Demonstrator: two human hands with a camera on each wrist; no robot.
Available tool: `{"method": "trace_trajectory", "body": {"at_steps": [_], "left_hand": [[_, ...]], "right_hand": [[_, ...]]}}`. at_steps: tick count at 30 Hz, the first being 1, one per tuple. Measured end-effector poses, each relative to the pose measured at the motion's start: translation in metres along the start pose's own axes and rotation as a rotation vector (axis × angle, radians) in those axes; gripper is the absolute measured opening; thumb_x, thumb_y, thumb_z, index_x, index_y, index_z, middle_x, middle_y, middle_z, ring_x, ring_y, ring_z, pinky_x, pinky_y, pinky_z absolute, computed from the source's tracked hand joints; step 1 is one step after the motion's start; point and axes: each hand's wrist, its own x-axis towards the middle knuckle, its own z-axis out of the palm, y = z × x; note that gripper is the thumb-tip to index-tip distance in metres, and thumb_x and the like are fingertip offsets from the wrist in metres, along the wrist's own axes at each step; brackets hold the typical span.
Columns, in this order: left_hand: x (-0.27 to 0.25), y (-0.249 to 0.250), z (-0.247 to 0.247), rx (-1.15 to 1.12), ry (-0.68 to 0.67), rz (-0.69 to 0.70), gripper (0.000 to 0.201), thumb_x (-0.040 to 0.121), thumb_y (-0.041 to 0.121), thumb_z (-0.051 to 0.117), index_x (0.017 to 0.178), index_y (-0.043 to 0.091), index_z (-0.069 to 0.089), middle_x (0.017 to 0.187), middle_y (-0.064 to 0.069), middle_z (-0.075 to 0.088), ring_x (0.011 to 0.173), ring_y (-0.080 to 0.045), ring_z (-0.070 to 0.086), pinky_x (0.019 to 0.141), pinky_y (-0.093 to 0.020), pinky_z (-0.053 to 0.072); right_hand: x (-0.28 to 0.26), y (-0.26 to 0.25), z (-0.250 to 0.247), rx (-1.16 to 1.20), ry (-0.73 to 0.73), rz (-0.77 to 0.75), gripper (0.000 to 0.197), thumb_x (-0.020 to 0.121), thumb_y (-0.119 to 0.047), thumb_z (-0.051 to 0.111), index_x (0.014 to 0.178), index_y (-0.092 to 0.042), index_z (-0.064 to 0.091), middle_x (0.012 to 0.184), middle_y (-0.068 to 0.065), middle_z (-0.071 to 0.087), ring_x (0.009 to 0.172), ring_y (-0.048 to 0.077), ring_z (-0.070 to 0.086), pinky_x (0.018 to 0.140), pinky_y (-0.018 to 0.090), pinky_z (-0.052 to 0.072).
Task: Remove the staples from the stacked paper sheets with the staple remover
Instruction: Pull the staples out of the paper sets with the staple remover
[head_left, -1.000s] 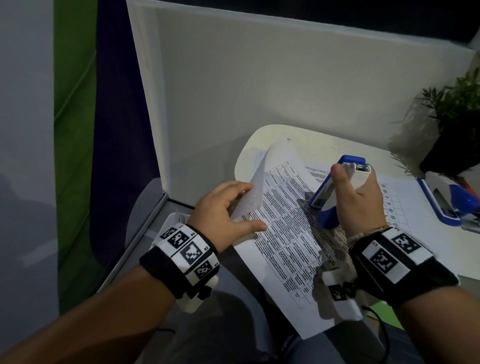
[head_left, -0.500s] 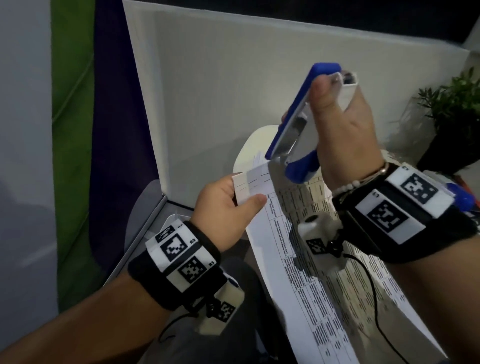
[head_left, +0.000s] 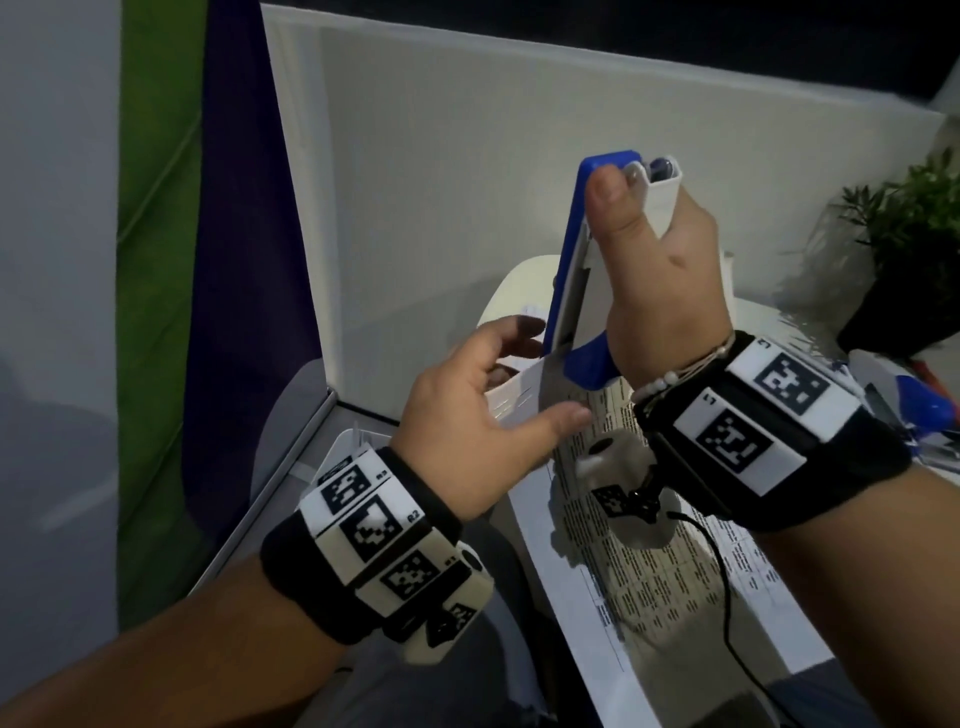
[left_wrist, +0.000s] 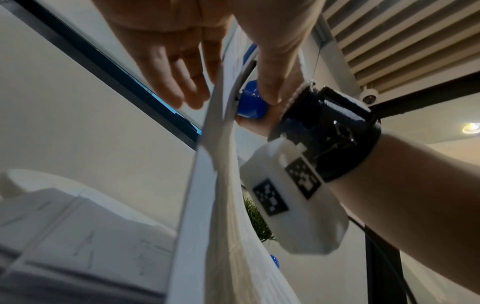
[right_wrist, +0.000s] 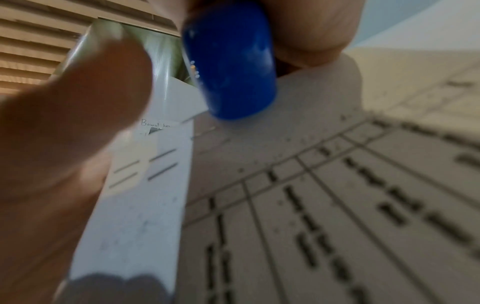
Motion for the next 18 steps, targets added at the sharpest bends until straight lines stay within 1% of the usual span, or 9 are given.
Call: {"method": "trace_trajectory", "body": {"at_steps": [2, 3, 4, 7, 10, 13, 15, 16, 18], "left_hand": [[0.000, 0.003, 0.001, 0.045, 0.016, 0.057, 0.051, 0.055, 0.059, 0.073, 0.100, 0.042, 0.058, 0.100, 0.020, 0.063, 0.093, 0.005, 0.058, 0.080, -0.012, 0.047], [0.000, 0.003, 0.002, 0.064, 0.046, 0.083, 0.048, 0.056, 0.060, 0.071, 0.097, 0.036, 0.062, 0.095, 0.018, 0.064, 0.090, 0.004, 0.059, 0.078, -0.014, 0.048], [0.000, 0.003, 0.002, 0.086, 0.089, 0.103, 0.040, 0.057, 0.059, 0.070, 0.089, 0.037, 0.063, 0.088, 0.018, 0.064, 0.084, 0.004, 0.059, 0.073, -0.016, 0.048], [0.003, 0.001, 0.000, 0.156, 0.178, 0.142, 0.027, 0.059, 0.057, 0.069, 0.073, 0.037, 0.058, 0.067, 0.021, 0.055, 0.065, 0.003, 0.053, 0.058, -0.018, 0.042], [0.004, 0.000, -0.002, 0.210, 0.193, 0.173, 0.028, 0.061, 0.056, 0.064, 0.068, 0.030, 0.057, 0.062, 0.021, 0.051, 0.060, 0.000, 0.050, 0.056, -0.019, 0.040], [0.005, -0.001, -0.002, 0.144, 0.151, 0.100, 0.034, 0.062, 0.052, 0.070, 0.079, 0.023, 0.067, 0.072, 0.018, 0.060, 0.069, -0.005, 0.059, 0.063, -0.024, 0.049], [0.009, -0.003, -0.004, 0.069, 0.045, 0.009, 0.033, 0.066, 0.035, 0.078, 0.096, 0.028, 0.067, 0.089, 0.014, 0.066, 0.082, -0.007, 0.062, 0.075, -0.028, 0.053], [0.011, -0.007, -0.007, 0.054, -0.015, -0.037, 0.039, 0.069, 0.024, 0.079, 0.102, 0.035, 0.062, 0.097, 0.014, 0.065, 0.087, -0.006, 0.062, 0.080, -0.026, 0.052], [0.015, -0.015, -0.011, 0.025, -0.068, -0.121, 0.052, 0.073, 0.008, 0.075, 0.102, 0.045, 0.053, 0.102, 0.016, 0.062, 0.090, 0.000, 0.060, 0.080, -0.014, 0.050]], "right_hand": [[-0.004, 0.000, 0.004, 0.008, -0.002, -0.025, 0.026, 0.090, -0.030, 0.049, 0.065, -0.027, 0.041, 0.046, -0.020, 0.043, 0.047, -0.004, 0.041, 0.053, 0.006, 0.031], [-0.005, 0.001, 0.007, 0.026, 0.003, -0.033, 0.026, 0.090, -0.029, 0.049, 0.066, -0.028, 0.041, 0.046, -0.021, 0.043, 0.047, -0.004, 0.041, 0.054, 0.006, 0.032], [-0.006, 0.001, 0.009, 0.047, 0.011, -0.037, 0.025, 0.089, -0.028, 0.050, 0.066, -0.028, 0.041, 0.046, -0.021, 0.043, 0.048, -0.004, 0.041, 0.054, 0.006, 0.032], [-0.007, 0.004, 0.014, 0.089, 0.021, -0.050, 0.026, 0.089, -0.027, 0.052, 0.065, -0.028, 0.041, 0.047, -0.021, 0.042, 0.048, -0.003, 0.040, 0.055, 0.008, 0.032], [-0.008, 0.003, 0.016, 0.119, 0.016, -0.047, 0.028, 0.088, -0.026, 0.054, 0.064, -0.030, 0.041, 0.046, -0.021, 0.042, 0.047, -0.003, 0.039, 0.054, 0.009, 0.031], [-0.006, 0.005, 0.017, 0.095, 0.022, -0.032, 0.026, 0.086, -0.031, 0.056, 0.064, -0.030, 0.042, 0.045, -0.021, 0.043, 0.047, -0.004, 0.040, 0.053, 0.009, 0.031], [-0.004, 0.008, 0.015, 0.077, 0.018, 0.021, 0.025, 0.081, -0.045, 0.057, 0.066, -0.030, 0.043, 0.048, -0.021, 0.046, 0.049, -0.003, 0.042, 0.054, 0.012, 0.035], [-0.003, 0.008, 0.013, 0.090, 0.020, 0.064, 0.026, 0.077, -0.050, 0.056, 0.069, -0.029, 0.044, 0.050, -0.019, 0.048, 0.052, 0.001, 0.046, 0.056, 0.017, 0.039], [-0.001, 0.011, 0.006, 0.097, 0.053, 0.118, 0.026, 0.078, -0.053, 0.055, 0.075, -0.029, 0.047, 0.061, -0.014, 0.053, 0.061, 0.011, 0.054, 0.060, 0.026, 0.047]]}}
